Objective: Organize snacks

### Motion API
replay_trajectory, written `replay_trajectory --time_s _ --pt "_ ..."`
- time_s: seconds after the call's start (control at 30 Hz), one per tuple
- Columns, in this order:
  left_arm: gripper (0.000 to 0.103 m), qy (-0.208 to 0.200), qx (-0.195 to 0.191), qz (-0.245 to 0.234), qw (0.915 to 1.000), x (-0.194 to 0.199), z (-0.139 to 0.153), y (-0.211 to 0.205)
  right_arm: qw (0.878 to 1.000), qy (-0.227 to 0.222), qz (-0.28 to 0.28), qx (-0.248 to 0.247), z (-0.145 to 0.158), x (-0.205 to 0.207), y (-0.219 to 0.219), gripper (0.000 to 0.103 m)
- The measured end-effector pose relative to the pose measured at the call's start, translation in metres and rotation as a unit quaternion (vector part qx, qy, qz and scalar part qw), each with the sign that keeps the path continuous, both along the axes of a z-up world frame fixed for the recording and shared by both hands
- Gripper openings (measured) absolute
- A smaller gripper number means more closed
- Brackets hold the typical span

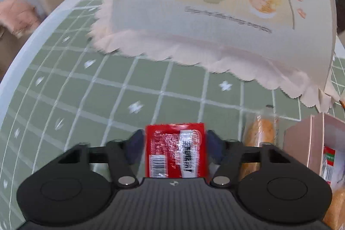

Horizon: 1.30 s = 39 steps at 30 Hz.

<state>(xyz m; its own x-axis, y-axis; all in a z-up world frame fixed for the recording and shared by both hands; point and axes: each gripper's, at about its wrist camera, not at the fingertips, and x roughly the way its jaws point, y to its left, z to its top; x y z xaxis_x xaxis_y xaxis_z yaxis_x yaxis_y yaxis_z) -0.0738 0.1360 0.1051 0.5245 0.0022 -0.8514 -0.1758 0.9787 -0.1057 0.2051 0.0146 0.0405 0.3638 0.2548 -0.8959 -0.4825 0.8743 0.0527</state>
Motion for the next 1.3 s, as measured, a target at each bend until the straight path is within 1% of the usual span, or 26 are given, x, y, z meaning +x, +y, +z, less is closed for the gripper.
replay_trajectory --time_s 0.17,0.27,0.3,0.33,0.4,0.43,0.47,0.5,0.57,0.6,0.7,0.77,0.83,0.87,0.93,1.0,1.07,1.13,1.17,1.23,1.3 --pt "0.041 0.006 -0.018 -0.01 0.9998 0.005 -0.007 -0.002 0.996 0.039 0.075 0.034 0.003 -0.066 0.001 0.059" --pt "0.041 0.024 -0.034 -0.009 0.9991 0.007 -0.02 0.002 0.985 0.098 0.119 0.077 0.006 -0.103 -0.006 0.059" --pt "0.041 0.03 -0.038 -0.008 0.9988 0.006 -0.025 0.004 0.982 0.109 0.128 0.087 0.008 -0.113 -0.009 0.06" --pt "0.041 0.035 -0.043 -0.007 0.9984 0.004 -0.029 0.005 0.982 0.104 0.13 0.093 0.012 -0.122 -0.012 0.06" --pt "0.041 0.046 -0.057 -0.01 0.9973 0.004 -0.037 0.007 0.984 0.078 0.122 0.099 0.025 -0.136 -0.027 0.062" --pt "0.041 0.049 -0.065 -0.011 0.9966 0.004 -0.04 0.007 0.986 0.063 0.112 0.103 0.033 -0.141 -0.037 0.065" --pt "0.041 0.055 -0.079 -0.012 0.9953 0.006 -0.043 0.007 0.989 0.048 0.098 0.104 0.041 -0.143 -0.048 0.069" --pt "0.041 0.061 -0.097 -0.012 0.9933 0.008 -0.046 0.007 0.991 0.033 0.081 0.104 0.047 -0.145 -0.059 0.076" --pt "0.041 0.062 -0.129 -0.014 0.9896 0.013 -0.05 0.005 0.993 0.014 0.05 0.104 0.057 -0.152 -0.084 0.077" --pt "0.041 0.059 -0.135 -0.02 0.9889 0.017 -0.05 0.002 0.994 0.009 0.036 0.103 0.061 -0.156 -0.097 0.077" --pt "0.041 0.049 -0.115 -0.042 0.9913 0.033 -0.05 -0.01 0.996 -0.009 -0.002 0.084 0.064 -0.169 -0.128 0.077" --pt "0.041 0.045 -0.116 -0.048 0.9911 0.044 -0.051 -0.015 0.997 -0.014 -0.026 0.071 0.062 -0.182 -0.144 0.078" --pt "0.041 0.035 -0.11 -0.067 0.991 0.06 -0.049 -0.025 0.996 -0.012 -0.047 0.068 0.055 -0.198 -0.159 0.082" --pt "0.041 0.03 -0.104 -0.077 0.9911 0.066 -0.05 -0.031 0.996 -0.009 -0.054 0.068 0.052 -0.205 -0.165 0.082" --pt "0.041 0.022 -0.081 -0.095 0.9919 0.079 -0.051 -0.042 0.995 0.005 -0.071 0.068 0.042 -0.221 -0.174 0.082" --pt "0.041 0.016 -0.057 -0.098 0.9935 0.086 -0.051 -0.046 0.993 0.029 -0.082 0.079 0.03 -0.235 -0.178 0.082" --pt "0.041 0.024 -0.048 -0.084 0.995 0.09 -0.055 -0.042 0.993 0.04 -0.085 0.077 0.02 -0.248 -0.178 0.082" --pt "0.041 0.044 -0.055 -0.073 0.9948 0.093 -0.064 -0.038 0.993 0.041 -0.086 0.069 0.013 -0.26 -0.173 0.082" --pt "0.041 0.046 -0.051 -0.072 0.9951 0.094 -0.066 -0.039 0.993 0.041 -0.085 0.069 0.012 -0.263 -0.171 0.082" --pt "0.04 0.035 -0.038 -0.082 0.9953 0.093 -0.065 -0.045 0.993 0.032 -0.084 0.07 0.015 -0.27 -0.168 0.082" --pt "0.04 0.027 -0.038 -0.108 0.9931 0.089 -0.064 -0.053 0.994 0.021 -0.078 0.068 0.019 -0.271 -0.165 0.083"
